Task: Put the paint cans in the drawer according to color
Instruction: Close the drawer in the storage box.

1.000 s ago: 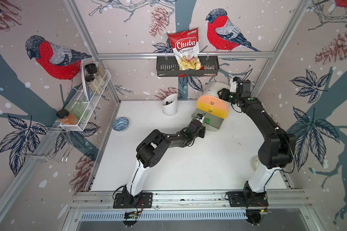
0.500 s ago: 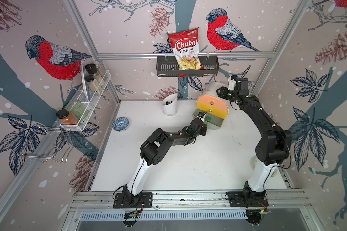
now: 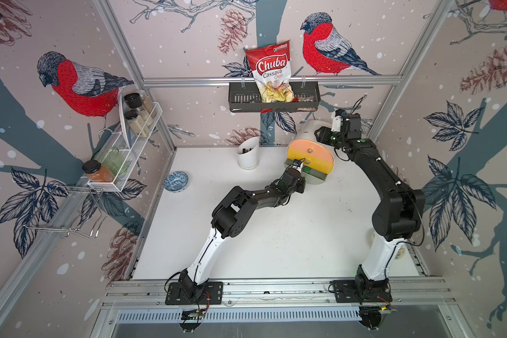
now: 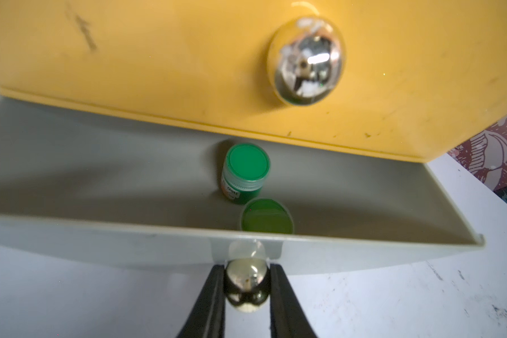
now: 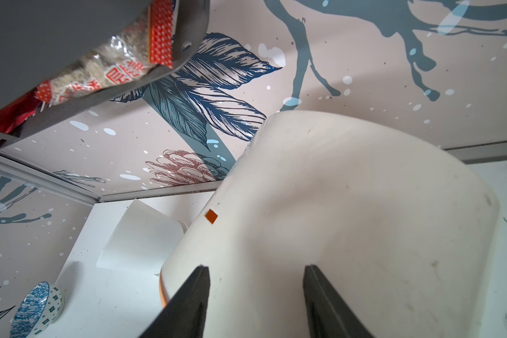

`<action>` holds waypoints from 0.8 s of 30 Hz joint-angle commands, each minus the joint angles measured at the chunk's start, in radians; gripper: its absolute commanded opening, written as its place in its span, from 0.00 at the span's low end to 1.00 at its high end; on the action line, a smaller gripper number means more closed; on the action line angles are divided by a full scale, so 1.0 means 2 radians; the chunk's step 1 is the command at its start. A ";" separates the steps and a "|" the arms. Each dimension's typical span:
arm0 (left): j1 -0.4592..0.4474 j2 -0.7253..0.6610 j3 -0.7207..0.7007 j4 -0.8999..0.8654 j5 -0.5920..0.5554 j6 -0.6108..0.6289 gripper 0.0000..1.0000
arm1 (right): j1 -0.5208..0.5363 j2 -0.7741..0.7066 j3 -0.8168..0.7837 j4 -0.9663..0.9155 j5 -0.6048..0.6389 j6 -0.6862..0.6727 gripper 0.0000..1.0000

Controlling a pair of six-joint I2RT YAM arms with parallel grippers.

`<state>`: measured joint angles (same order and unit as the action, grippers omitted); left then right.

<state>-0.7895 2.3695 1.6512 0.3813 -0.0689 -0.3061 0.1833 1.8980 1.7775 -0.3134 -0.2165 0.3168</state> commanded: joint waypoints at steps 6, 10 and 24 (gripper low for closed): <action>0.007 0.030 0.046 0.052 0.009 -0.013 0.24 | 0.006 0.016 -0.001 -0.098 -0.018 -0.008 0.56; 0.006 0.047 0.076 0.048 0.009 -0.014 0.24 | 0.011 0.006 -0.011 -0.090 -0.007 -0.009 0.56; 0.007 0.049 0.058 0.106 0.003 -0.019 0.26 | 0.012 0.001 -0.029 -0.086 -0.002 0.001 0.56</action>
<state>-0.7761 2.4908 1.7878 0.4526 -0.0563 -0.3412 0.2039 1.8870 1.7412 -0.2661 -0.2081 0.2882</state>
